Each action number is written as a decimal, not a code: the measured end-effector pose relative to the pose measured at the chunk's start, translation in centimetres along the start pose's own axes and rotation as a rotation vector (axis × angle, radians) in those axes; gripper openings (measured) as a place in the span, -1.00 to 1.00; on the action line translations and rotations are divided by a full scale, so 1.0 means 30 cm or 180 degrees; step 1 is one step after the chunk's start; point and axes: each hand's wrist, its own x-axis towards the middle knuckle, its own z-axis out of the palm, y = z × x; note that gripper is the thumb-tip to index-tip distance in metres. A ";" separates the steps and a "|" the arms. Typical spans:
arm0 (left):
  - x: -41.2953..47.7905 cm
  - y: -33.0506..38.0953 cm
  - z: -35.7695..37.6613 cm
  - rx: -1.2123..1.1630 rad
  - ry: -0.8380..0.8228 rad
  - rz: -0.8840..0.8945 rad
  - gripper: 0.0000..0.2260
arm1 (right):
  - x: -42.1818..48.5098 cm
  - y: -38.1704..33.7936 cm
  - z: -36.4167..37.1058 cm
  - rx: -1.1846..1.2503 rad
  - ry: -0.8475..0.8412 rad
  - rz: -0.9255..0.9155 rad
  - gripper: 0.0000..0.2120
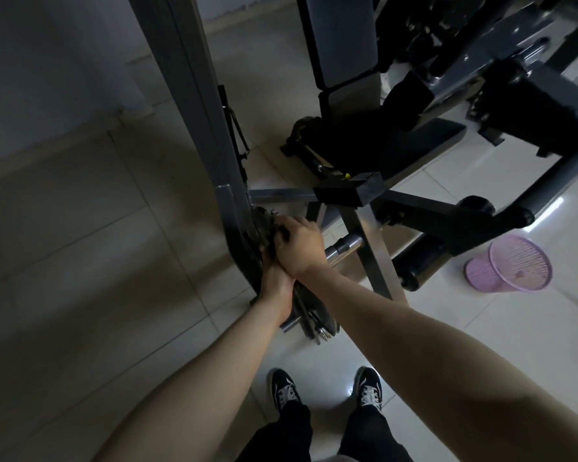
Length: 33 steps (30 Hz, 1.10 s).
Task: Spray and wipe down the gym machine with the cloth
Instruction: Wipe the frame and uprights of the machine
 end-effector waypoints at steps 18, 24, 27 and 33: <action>0.184 0.177 -0.018 -0.1173 0.0320 -0.0323 -0.74 | 0.084 -0.036 -0.005 0.0878 -0.0185 0.0390 -0.59; 0.073 0.012 0.013 -0.0702 0.0152 -0.0083 -0.60 | 0.076 -0.036 -0.034 0.0888 -0.0276 0.0318 -0.64; 0.085 0.043 0.021 -0.0935 0.0194 -0.0007 -0.61 | 0.072 -0.029 -0.043 0.1020 -0.0355 0.0446 -0.65; 0.168 0.142 0.056 -0.0511 0.0772 -0.0020 -0.68 | 0.067 0.028 -0.070 0.0252 -0.0663 0.0159 -0.65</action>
